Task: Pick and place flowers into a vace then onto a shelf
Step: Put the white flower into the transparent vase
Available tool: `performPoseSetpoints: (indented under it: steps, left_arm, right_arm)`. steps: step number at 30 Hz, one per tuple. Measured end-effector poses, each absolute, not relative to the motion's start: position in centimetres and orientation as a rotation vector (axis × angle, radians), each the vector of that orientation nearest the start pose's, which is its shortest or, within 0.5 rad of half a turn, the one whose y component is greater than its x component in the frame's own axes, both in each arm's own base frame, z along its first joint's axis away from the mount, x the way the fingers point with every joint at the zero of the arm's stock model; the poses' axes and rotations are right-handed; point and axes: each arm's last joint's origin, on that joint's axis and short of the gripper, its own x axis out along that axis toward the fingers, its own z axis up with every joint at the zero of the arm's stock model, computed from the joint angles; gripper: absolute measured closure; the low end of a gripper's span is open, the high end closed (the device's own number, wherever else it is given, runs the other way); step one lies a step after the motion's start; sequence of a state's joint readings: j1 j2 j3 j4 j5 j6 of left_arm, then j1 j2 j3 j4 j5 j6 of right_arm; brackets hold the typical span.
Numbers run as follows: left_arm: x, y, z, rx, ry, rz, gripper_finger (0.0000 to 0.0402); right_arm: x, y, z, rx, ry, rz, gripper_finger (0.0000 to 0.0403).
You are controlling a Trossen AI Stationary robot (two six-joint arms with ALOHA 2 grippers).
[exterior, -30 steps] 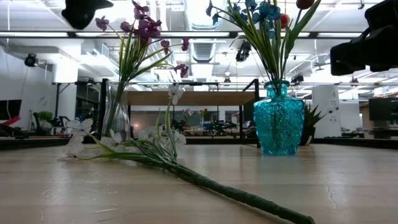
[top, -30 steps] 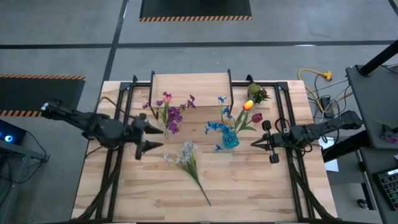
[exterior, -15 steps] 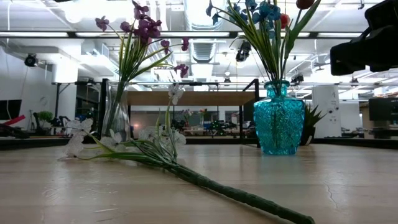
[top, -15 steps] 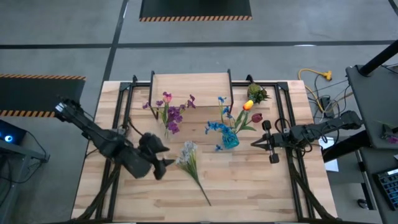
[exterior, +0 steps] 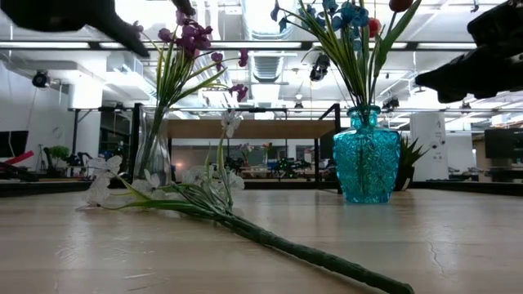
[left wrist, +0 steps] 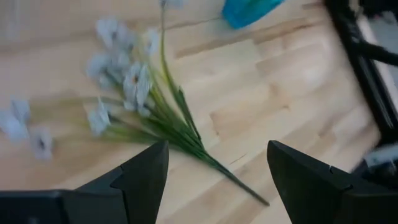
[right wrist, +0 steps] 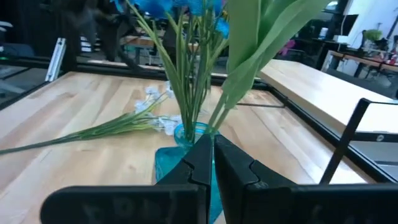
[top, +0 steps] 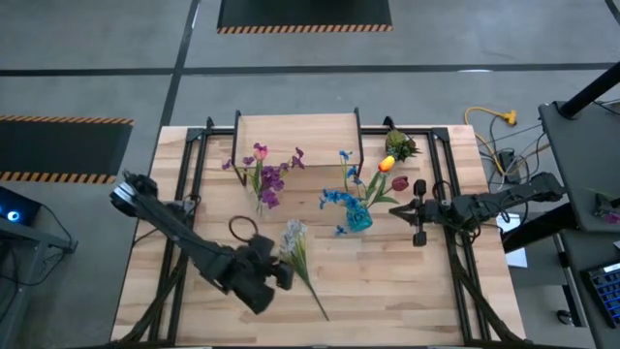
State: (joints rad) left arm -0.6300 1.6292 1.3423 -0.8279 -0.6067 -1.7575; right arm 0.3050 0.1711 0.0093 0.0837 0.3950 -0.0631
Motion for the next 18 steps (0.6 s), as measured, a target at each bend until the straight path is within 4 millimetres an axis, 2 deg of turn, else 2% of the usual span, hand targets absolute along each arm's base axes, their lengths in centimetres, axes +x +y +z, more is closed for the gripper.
performPoseSetpoints:
  steps: [7, 12, 18]
  left_arm:
    - [30.6, -20.2, 24.5, -1.104, 0.583, 0.820, 0.0146]
    - [32.6, -21.6, 23.3, -1.111, 0.580, 0.876, 0.0146]
    - [34.3, -22.8, 21.5, -1.107, 0.579, 1.028, 0.0146]
  right_arm:
    - [10.4, 2.1, 16.1, -0.106, 0.076, -0.089, 0.0394]
    - [10.4, 2.1, 16.1, -0.105, 0.076, -0.088, 0.0394]
    - [10.4, 2.1, 16.1, -0.106, 0.071, -0.088, 0.0394]
